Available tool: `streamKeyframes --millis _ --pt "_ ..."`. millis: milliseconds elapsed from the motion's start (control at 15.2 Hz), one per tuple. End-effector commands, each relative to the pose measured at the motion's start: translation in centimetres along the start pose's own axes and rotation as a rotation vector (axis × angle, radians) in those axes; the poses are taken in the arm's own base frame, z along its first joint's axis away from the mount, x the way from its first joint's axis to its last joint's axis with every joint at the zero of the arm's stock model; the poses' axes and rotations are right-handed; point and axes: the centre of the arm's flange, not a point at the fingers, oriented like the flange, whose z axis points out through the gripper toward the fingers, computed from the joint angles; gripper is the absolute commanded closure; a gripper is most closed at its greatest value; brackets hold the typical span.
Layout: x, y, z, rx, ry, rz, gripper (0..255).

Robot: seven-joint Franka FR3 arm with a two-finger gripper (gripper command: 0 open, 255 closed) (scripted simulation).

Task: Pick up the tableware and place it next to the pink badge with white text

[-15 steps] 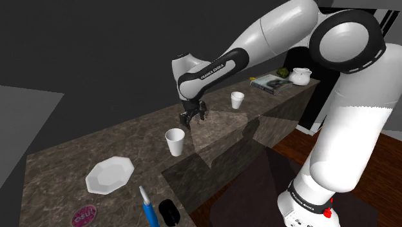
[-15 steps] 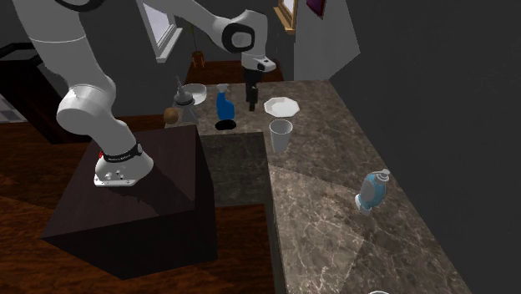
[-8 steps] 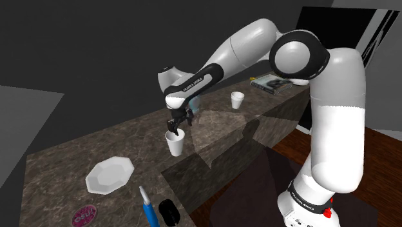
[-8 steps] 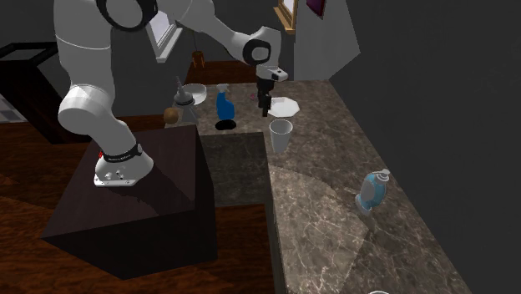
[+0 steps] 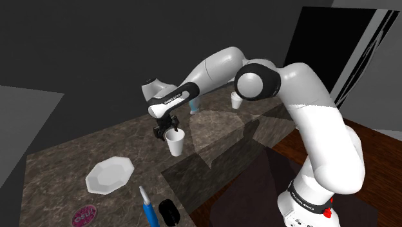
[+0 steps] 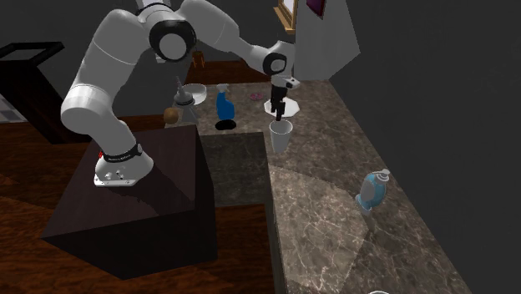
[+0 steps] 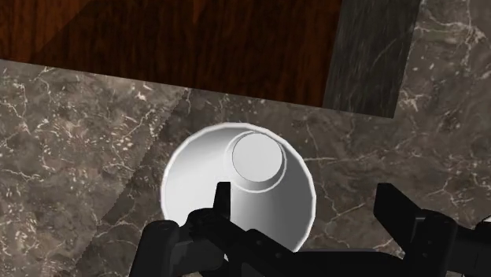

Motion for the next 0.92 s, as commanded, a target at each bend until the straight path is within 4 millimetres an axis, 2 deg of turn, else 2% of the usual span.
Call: streamKeyframes --millis 0,66,528,858 --pt "1.8 -1.1 1.6 -0.003 -0.001 -0.004 0" --pt "2.3 -1.4 1.9 -0.004 -0.001 -0.005 0" --pt "2.3 -1.4 5.6 -0.004 -0.001 -0.005 0" --pt "2.3 -1.4 5.9 -0.004 -0.001 -0.005 0"
